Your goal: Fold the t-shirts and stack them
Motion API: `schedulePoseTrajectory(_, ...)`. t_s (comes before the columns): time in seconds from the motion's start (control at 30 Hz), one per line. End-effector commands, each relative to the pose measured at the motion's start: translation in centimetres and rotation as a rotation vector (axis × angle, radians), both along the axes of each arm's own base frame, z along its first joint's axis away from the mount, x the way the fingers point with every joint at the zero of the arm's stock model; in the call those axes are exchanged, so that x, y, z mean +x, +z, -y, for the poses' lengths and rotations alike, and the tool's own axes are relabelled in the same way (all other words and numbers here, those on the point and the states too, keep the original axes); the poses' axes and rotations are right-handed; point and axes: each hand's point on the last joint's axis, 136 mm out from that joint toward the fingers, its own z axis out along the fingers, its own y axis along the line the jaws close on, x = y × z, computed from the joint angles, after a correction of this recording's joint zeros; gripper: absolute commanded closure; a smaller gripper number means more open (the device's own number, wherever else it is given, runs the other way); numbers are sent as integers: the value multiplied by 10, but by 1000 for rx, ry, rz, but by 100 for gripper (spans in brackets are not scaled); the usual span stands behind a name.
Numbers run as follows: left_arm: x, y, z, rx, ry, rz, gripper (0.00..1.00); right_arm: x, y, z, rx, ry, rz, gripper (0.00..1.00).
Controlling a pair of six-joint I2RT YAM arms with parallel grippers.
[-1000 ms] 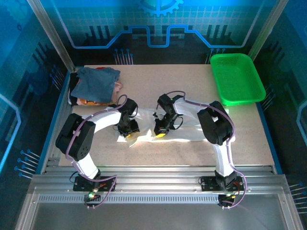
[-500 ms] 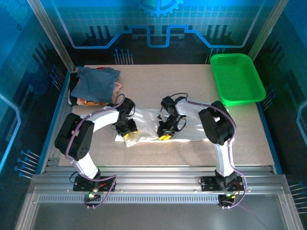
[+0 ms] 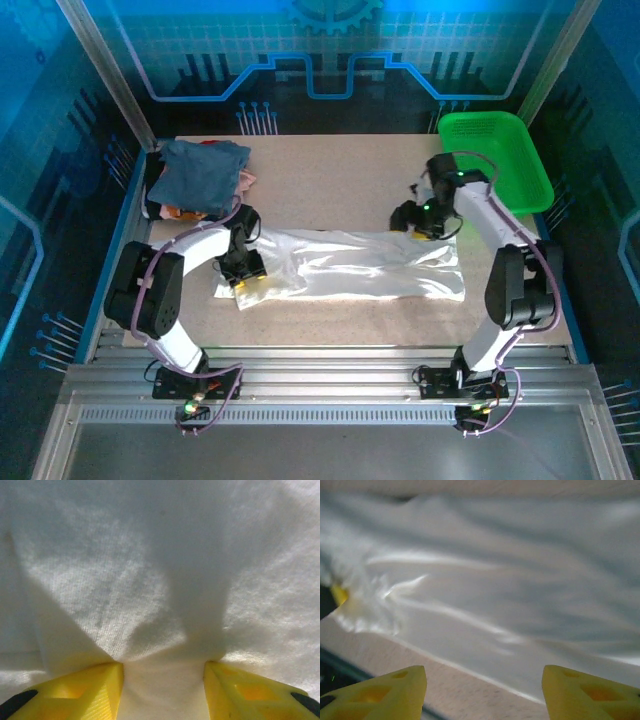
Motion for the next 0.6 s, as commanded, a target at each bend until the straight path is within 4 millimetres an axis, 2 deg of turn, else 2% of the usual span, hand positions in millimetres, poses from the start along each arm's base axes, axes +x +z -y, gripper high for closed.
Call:
schedulePoseTrajectory(0.0, 0, 9, 2, -14, -38, 12, 49, 6, -30, 38, -73, -112, -46, 40)
schedulePoseTrajectory(0.17, 32, 39, 22, -92, -35, 114, 44, 18, -55, 50, -109, -159, -59, 45)
schedulePoseTrajectory(0.33, 57, 73, 35, -134, -37, 207, 42, 7, -64, 66, -169, -205, -79, 47)
schedulePoseTrajectory(0.4, 69, 85, 49, -159, -60, 247, 42, 2, -67, 74, -200, -211, -87, 47)
schedulePoseTrajectory(0.57, 97, 85, 77, -213, -80, 277, 41, -21, -85, 91, -307, -232, -165, 49)
